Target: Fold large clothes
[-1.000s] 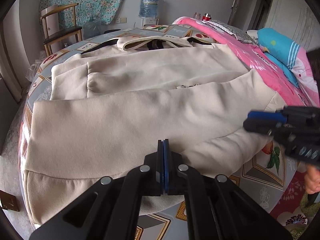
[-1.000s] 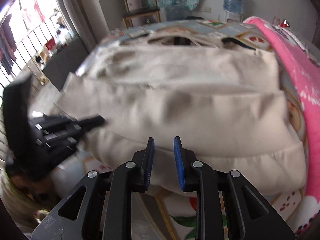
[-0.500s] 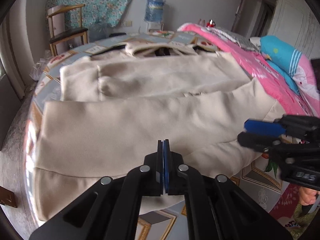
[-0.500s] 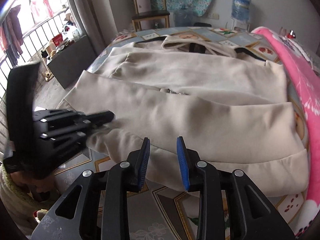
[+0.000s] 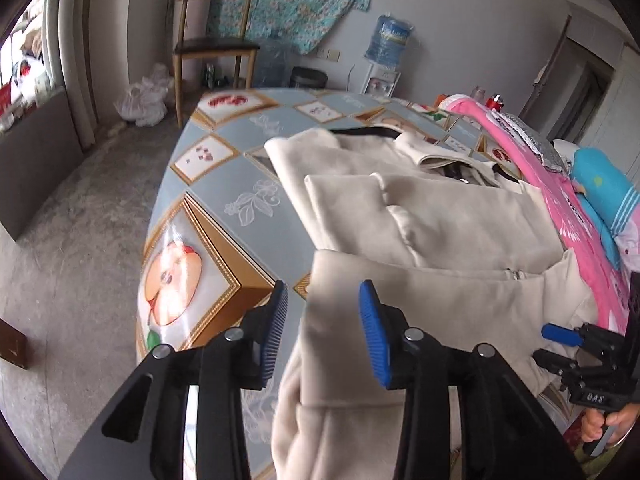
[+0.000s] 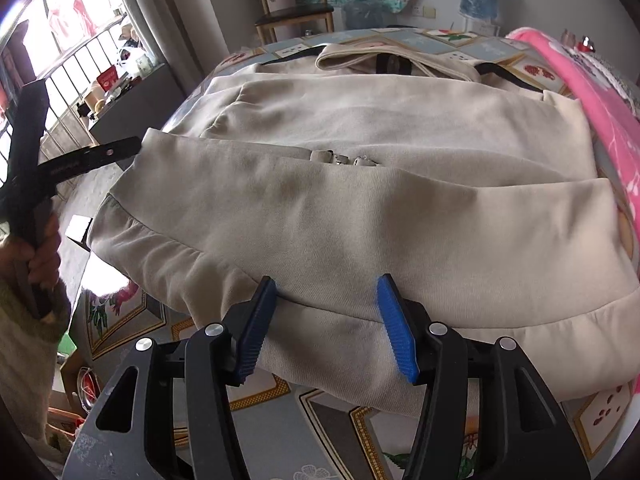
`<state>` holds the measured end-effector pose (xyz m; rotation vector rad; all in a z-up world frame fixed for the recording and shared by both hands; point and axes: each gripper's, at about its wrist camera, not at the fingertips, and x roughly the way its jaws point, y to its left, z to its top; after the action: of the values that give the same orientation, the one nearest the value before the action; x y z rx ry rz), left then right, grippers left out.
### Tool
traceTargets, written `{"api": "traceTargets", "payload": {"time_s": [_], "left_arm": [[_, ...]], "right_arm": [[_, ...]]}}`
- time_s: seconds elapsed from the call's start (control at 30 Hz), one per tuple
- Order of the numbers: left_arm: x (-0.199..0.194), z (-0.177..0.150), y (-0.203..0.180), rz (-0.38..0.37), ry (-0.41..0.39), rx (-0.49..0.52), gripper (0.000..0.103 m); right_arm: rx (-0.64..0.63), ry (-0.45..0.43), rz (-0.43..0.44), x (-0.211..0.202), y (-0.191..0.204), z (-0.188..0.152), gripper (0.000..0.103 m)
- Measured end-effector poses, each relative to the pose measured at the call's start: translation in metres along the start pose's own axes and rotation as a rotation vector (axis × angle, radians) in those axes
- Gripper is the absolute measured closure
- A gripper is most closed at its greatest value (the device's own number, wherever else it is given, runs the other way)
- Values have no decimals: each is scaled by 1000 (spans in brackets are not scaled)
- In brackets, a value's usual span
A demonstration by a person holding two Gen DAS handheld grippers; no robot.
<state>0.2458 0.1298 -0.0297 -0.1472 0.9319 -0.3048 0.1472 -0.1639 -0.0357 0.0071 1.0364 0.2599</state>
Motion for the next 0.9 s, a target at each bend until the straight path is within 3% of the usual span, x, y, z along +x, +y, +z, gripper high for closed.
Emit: {"api": "traceTargets", "payload": {"time_s": [0.1,0.3,0.4,0.63,0.77,0.9], "left_arm": [[17,6,13,-71,58,-34,67],[28,11,26,-193,98,-84,67],[21,8,21,-210,78,-56,81],[-16,-2,-11,-187,-7,138,82],[-15,-5,-17,-239,26,177,82],[2,-4,-13,-228,82,158,82]], "right_arm": [[0,5,-2,1,0,1,51],[1,6,-2,1,0,1,51],[0,6,-3,1,0,1,51],[-3,10,-7,2,1,2,51],[-2,10,-9,2,1,1,51],[-2,10,-10,1,1,1,51]]}}
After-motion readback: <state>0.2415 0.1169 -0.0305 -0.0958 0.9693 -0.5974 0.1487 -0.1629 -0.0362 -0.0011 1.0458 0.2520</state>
